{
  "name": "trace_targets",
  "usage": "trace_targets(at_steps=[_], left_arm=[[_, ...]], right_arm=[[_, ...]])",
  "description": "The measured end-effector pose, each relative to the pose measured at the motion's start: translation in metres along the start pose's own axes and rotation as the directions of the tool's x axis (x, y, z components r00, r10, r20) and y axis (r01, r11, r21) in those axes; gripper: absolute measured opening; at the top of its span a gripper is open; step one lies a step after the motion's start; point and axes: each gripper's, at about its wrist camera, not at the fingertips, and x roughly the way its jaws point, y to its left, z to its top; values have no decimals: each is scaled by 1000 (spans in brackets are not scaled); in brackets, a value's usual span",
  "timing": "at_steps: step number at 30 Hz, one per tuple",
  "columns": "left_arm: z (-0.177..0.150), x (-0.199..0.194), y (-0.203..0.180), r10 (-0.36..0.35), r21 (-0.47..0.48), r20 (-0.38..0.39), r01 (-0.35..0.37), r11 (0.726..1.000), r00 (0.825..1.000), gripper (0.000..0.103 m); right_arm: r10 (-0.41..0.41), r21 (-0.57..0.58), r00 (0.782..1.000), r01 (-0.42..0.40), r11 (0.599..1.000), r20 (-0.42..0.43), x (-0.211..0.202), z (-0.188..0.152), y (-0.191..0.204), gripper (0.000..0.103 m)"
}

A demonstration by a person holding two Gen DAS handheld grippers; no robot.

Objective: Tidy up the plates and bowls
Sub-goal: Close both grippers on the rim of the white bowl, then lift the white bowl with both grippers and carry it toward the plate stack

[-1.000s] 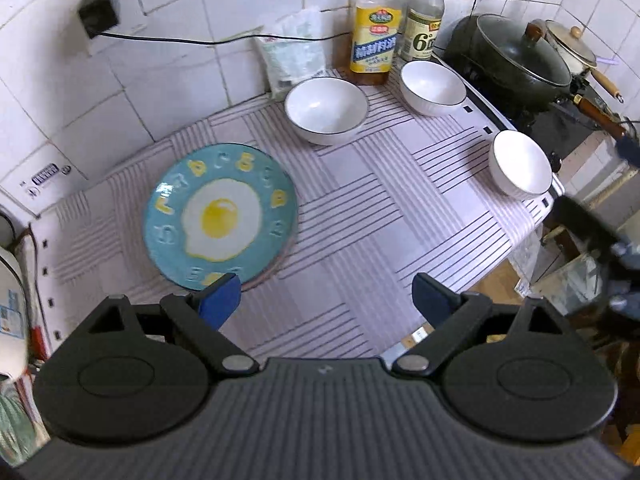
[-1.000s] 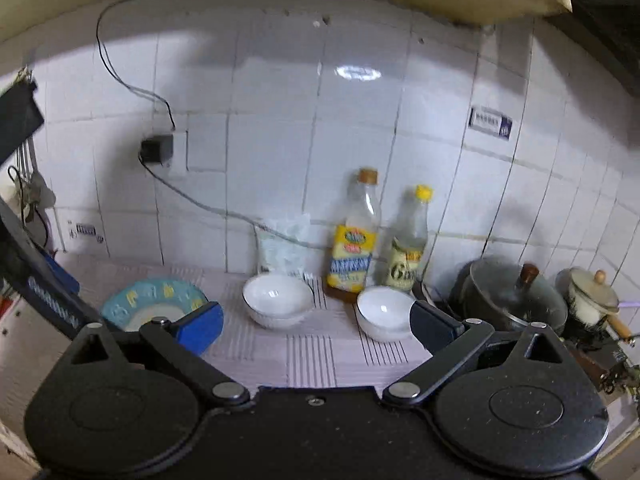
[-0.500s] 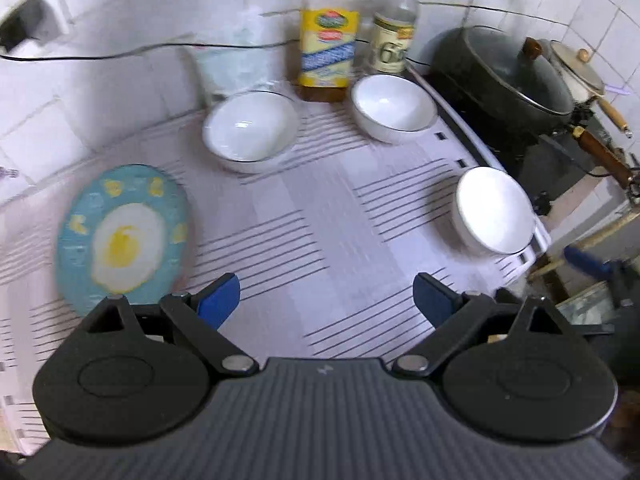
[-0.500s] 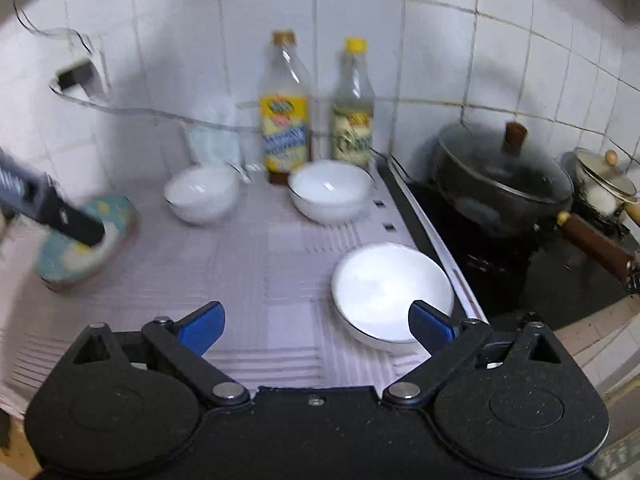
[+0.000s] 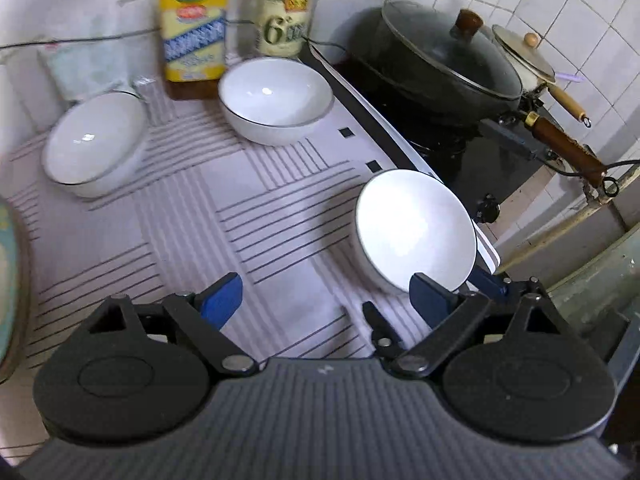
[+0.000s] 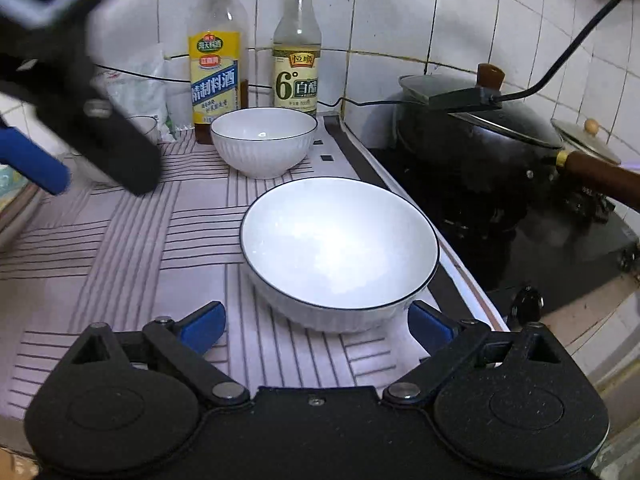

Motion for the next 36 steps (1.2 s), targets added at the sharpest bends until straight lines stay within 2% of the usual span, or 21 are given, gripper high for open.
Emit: trace_targets(at_steps=[2, 5, 9, 11, 13, 16, 21, 25, 29, 36], left_arm=[[1, 17, -2, -29, -11, -3, 29, 1000, 1000, 87], [0, 45, -3, -27, -28, -26, 26, 999, 999, 70], [-3, 67, -6, -41, 3, 3, 41, 999, 999, 59], [-3, 75, -9, -63, 19, 2, 63, 998, 998, 50], [-1, 78, -10, -97, 23, -5, 97, 995, 995, 34], [3, 82, -11, -144, 32, -15, 144, 989, 989, 25], [5, 86, -8, -153, 5, -9, 153, 988, 988, 21], [3, 86, -11, -132, 35, -7, 133, 991, 991, 20], [1, 82, -7, -142, 37, -8, 142, 989, 990, 20], [-5, 56, 11, -129, 34, -5, 129, 991, 992, 20]], right_arm=[[-3, 23, 1000, 3, 1000, 14, 5, -1, -4, 100], [5, 23, 999, -5, 1000, 34, 15, -5, -8, 100], [9, 3, 999, -9, 1000, 37, 24, -13, -9, 100], [21, 46, 999, -23, 999, 42, 23, -15, -11, 100], [40, 46, 997, -43, 998, 59, 22, -16, -11, 100], [26, 26, 998, -27, 999, 64, 29, -14, -10, 100], [25, 48, 996, -29, 998, 80, 36, -11, -15, 100], [36, 59, 994, -42, 997, 101, 33, -10, -16, 100], [39, 52, 994, -44, 998, 103, 30, -10, -15, 99], [62, 34, 991, -67, 997, 122, 18, -11, -1, 98]])
